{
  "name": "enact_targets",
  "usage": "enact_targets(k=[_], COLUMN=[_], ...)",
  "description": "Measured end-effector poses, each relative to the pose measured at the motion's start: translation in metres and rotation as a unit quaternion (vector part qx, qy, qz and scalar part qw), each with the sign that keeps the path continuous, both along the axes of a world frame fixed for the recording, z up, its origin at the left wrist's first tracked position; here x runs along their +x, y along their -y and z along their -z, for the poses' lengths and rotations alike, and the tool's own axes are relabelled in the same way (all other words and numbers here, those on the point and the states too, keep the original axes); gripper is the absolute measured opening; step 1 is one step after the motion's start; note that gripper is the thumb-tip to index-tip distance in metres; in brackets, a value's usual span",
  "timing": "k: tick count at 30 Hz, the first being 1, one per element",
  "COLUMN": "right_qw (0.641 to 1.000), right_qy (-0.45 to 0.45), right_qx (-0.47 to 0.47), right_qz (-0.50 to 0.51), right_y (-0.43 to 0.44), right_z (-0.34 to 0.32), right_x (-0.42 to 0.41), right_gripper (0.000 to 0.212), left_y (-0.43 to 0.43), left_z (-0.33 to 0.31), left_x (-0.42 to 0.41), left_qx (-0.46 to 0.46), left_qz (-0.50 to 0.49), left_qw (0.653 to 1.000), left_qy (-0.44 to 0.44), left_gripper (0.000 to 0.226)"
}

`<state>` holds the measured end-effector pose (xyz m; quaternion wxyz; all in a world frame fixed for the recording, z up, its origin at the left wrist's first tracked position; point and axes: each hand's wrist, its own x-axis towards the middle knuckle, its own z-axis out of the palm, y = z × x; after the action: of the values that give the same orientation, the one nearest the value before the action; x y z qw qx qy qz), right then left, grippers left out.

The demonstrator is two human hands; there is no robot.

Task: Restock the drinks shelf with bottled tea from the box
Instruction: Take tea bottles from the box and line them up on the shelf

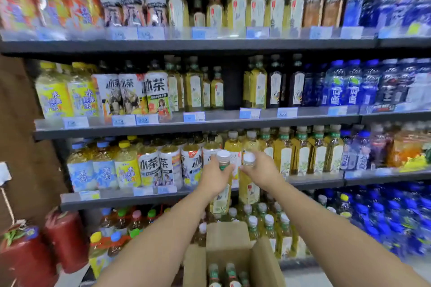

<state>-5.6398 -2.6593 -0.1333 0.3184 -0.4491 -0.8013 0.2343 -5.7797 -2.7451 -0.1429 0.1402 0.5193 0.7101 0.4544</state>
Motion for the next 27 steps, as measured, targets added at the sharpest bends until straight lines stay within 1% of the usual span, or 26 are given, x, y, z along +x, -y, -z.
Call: enact_targets(k=[2, 6, 8, 11, 14, 17, 20, 24, 27], right_qw=[0.999, 0.996, 0.993, 0.988, 0.981, 0.974, 0.972, 0.973, 0.978], right_qy=[-0.018, -0.057, -0.061, -0.081, -0.127, -0.144, -0.147, -0.131, -0.116], right_qx=[0.031, 0.073, 0.103, 0.129, 0.143, 0.168, 0.169, 0.173, 0.159], right_qz=[-0.006, -0.006, -0.005, -0.019, -0.038, -0.057, -0.076, -0.077, -0.070], right_y=[0.004, -0.002, -0.009, -0.018, -0.029, -0.044, -0.064, -0.092, -0.117], right_z=[-0.048, -0.127, -0.163, -0.209, -0.239, -0.257, -0.264, -0.256, -0.243], right_x=[0.007, 0.015, 0.017, 0.016, 0.012, 0.005, -0.005, -0.024, -0.040], right_gripper=[0.038, 0.043, 0.043, 0.047, 0.043, 0.040, 0.035, 0.036, 0.034], left_y=[-0.001, -0.005, -0.007, -0.014, -0.027, -0.042, -0.062, -0.088, -0.112], left_z=[-0.044, -0.123, -0.158, -0.202, -0.236, -0.255, -0.261, -0.252, -0.238], left_x=[0.001, -0.001, -0.001, -0.004, -0.011, -0.021, -0.036, -0.057, -0.072], left_qx=[0.031, 0.084, 0.106, 0.145, 0.172, 0.194, 0.202, 0.198, 0.184], left_qz=[0.006, 0.004, 0.015, 0.037, 0.050, 0.061, 0.065, 0.072, 0.064], left_qw=[0.999, 0.996, 0.994, 0.989, 0.984, 0.979, 0.977, 0.977, 0.980], left_qy=[0.006, 0.002, -0.008, -0.010, -0.005, -0.011, -0.021, -0.036, -0.032], left_gripper=[0.038, 0.042, 0.044, 0.049, 0.044, 0.044, 0.046, 0.046, 0.046])
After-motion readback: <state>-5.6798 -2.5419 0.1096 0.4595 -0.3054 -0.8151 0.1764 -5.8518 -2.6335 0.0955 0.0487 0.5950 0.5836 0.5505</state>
